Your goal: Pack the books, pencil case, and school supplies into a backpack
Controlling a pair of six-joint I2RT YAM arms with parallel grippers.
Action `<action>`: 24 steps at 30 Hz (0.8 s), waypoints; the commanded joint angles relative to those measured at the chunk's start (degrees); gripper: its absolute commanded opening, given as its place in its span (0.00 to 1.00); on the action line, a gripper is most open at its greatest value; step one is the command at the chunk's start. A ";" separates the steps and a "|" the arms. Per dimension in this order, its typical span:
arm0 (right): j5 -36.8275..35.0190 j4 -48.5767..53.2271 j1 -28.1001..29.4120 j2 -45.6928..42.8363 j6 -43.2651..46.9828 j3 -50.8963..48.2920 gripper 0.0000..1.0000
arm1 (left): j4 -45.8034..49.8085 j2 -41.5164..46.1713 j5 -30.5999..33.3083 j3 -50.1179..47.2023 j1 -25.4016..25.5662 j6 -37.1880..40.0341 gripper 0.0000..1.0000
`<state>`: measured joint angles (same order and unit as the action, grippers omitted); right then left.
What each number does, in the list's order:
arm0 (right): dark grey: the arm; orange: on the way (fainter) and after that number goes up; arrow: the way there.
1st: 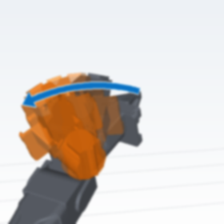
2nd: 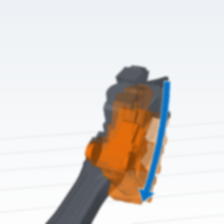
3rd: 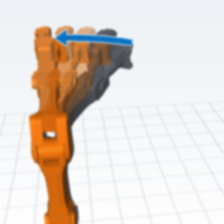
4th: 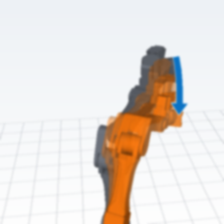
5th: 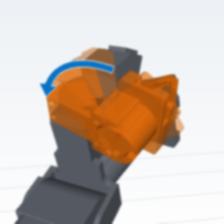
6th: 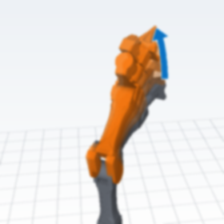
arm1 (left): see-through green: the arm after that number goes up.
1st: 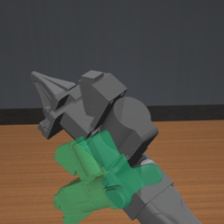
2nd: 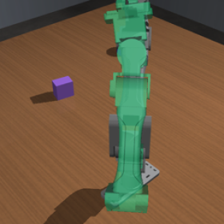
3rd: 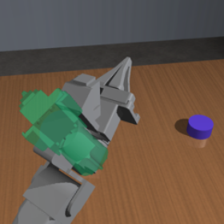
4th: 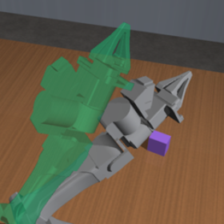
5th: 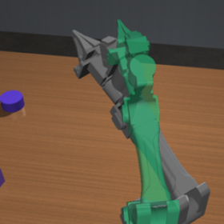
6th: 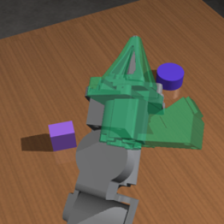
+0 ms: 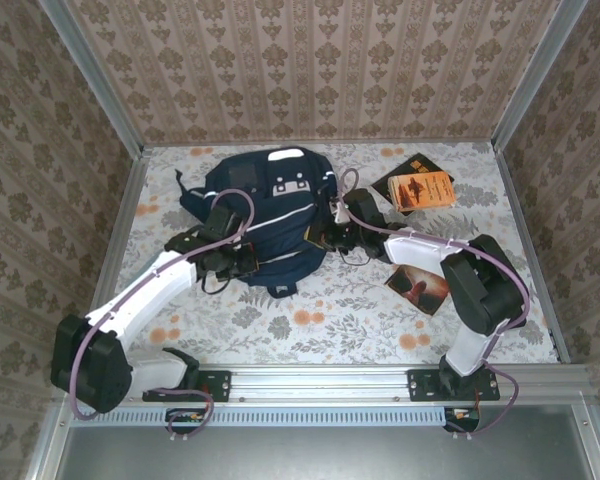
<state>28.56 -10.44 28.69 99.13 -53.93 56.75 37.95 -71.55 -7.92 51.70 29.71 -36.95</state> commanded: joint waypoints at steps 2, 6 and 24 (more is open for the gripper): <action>-4.87 -1.89 -4.92 -3.97 1.40 -2.01 0.00 | 4.39 -1.32 5.48 1.84 -1.47 4.32 0.00; -1.82 -7.82 -6.11 -5.01 -1.60 -3.54 0.01 | -1.70 -2.53 0.48 1.18 -1.22 5.03 0.00; -10.03 -24.28 4.64 -2.79 -26.08 -11.54 0.42 | -14.05 -8.36 -3.95 4.93 9.22 1.37 0.00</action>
<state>21.93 -30.41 31.46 96.60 -75.70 46.22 26.89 -79.70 -10.52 54.00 38.22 -34.76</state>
